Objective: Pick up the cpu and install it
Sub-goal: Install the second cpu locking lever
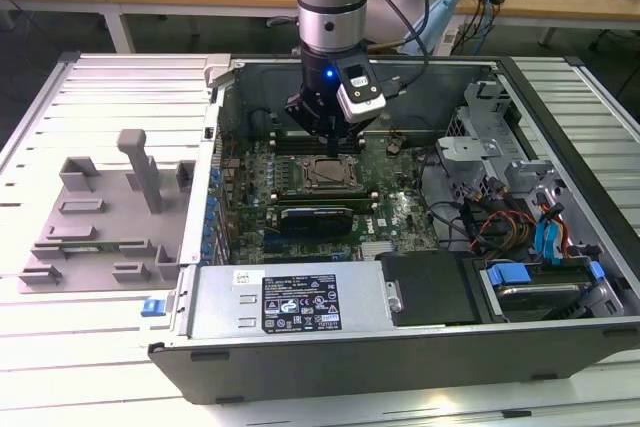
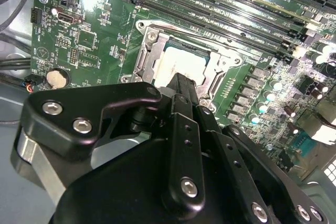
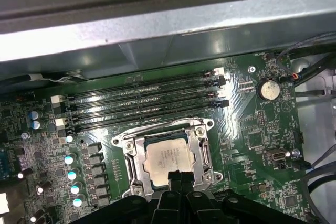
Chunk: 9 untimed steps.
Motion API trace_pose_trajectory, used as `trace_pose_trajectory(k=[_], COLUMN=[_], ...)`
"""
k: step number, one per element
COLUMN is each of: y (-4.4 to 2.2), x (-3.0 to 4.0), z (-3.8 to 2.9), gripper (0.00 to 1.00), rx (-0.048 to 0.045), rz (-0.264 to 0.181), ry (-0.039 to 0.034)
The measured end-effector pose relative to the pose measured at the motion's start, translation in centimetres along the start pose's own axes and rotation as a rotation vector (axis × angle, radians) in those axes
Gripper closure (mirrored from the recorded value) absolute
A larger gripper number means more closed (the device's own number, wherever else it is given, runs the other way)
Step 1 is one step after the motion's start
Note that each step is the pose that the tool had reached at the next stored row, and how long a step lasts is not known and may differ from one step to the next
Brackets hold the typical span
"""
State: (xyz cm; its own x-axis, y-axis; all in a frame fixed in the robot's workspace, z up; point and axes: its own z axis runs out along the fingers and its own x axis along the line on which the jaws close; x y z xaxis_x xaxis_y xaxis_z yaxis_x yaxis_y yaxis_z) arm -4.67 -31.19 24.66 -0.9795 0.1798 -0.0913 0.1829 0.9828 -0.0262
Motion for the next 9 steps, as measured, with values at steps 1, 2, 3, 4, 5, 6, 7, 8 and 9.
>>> trace_pose_trajectory(k=[1, 2, 3, 4, 5, 6, 7, 8, 9], y=[0.00, 0.00, 0.00, 0.00, 0.00, 0.00, 0.00, 0.00, 0.00], x=[0.00, 0.00, 0.00, 0.00, -0.01, -0.01, -0.01, -0.01, -0.01], z=[0.00, 0.00, -0.01, -0.06, -0.09, -0.14, -0.14, -0.15, -0.16], gripper=[0.89, 0.89, 0.89, 0.89, 0.89, 0.89, 0.89, 0.89, 0.89], rx=[0.0000, -0.0001, 0.0000, 0.0003, 0.0002, -0.0001, -0.0002, -0.0002, 0.0001], rz=[0.000, 0.000, 0.000, 0.000, 0.000, 0.000, 0.000, 0.000, 0.000], ry=[0.0000, -0.0001, 0.0000, 0.0001, 0.0001, 0.0000, -0.0001, 0.0000, 0.0000])
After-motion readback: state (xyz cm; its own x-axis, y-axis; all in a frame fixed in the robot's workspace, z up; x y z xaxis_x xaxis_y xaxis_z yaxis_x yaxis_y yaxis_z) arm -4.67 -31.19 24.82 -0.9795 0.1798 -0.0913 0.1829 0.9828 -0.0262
